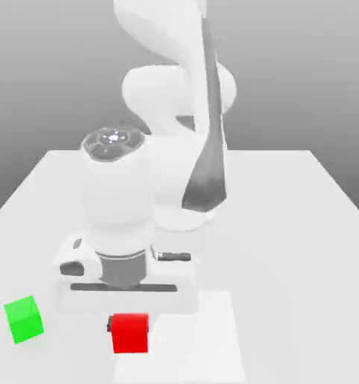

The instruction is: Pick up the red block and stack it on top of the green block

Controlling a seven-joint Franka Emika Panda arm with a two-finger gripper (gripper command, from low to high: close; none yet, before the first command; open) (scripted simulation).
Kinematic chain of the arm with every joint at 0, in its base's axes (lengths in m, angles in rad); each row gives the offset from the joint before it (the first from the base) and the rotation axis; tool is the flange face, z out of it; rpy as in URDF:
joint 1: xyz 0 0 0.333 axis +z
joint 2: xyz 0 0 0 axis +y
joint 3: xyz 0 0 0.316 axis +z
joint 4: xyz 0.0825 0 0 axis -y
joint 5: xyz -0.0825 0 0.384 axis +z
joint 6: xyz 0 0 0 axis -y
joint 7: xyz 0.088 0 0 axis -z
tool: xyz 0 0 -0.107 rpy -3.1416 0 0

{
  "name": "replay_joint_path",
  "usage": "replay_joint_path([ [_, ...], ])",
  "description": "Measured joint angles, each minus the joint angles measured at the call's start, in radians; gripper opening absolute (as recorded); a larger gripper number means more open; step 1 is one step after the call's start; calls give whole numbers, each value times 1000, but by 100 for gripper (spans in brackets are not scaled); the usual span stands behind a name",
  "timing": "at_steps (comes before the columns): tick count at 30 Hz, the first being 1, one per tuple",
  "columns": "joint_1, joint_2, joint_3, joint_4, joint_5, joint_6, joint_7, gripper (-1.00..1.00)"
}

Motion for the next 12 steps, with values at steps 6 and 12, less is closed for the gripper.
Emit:
replay_joint_path([
  [6, -150, 8, -129, -8, 69, 8, 11, -100],
  [12, -191, 100, -90, -2, 142, 88, -39, 100],
])
